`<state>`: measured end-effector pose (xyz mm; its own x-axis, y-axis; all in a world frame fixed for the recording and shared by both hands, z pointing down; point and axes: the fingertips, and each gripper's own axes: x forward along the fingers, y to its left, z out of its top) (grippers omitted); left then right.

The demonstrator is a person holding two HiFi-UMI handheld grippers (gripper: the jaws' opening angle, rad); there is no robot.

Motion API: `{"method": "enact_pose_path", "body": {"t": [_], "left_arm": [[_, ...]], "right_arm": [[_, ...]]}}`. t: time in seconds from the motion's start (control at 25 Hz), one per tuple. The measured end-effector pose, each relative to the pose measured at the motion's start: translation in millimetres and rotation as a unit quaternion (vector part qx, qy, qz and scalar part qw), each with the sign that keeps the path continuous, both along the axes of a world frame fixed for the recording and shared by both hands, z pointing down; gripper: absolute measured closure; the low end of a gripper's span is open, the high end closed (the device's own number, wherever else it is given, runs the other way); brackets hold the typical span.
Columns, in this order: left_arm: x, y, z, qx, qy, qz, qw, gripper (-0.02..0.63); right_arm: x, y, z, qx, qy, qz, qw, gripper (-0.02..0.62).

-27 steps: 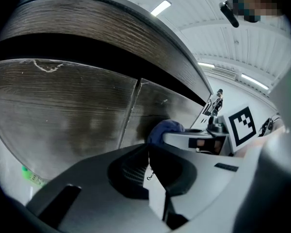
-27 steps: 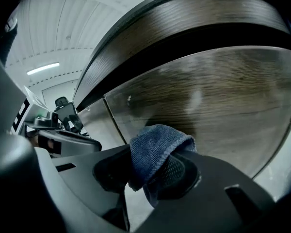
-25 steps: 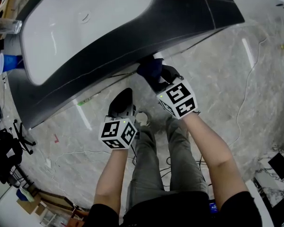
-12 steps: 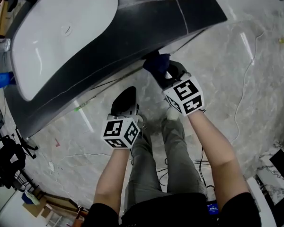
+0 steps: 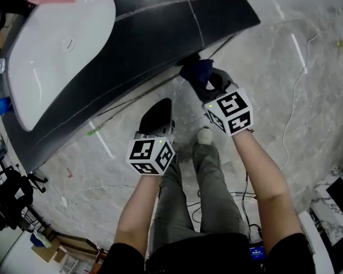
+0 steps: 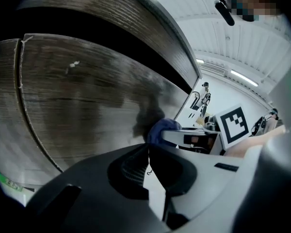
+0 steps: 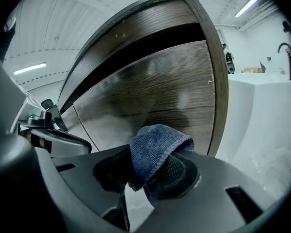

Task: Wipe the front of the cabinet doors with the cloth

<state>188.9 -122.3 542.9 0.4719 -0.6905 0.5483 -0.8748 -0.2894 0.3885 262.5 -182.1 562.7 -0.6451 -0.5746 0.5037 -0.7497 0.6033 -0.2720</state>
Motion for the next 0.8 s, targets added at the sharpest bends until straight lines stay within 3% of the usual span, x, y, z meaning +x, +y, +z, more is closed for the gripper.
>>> {"method": "enact_pose_path", "body": {"t": [0.32,0.8], "left_arm": [[0.6,6.2,5.3,-0.011,0.001,0.009,0.9999,0.598],[-45.7,26.9,6.5,-0.015,-0.003,-0.002,0.9999,0.598]], "right_arm": [[7.5,24.7,8.7,-0.018,0.001,0.013,1.0,0.472],[-61.2,71.4,18.0,-0.046,-0.016,-0.019,0.999,0.472]]}}
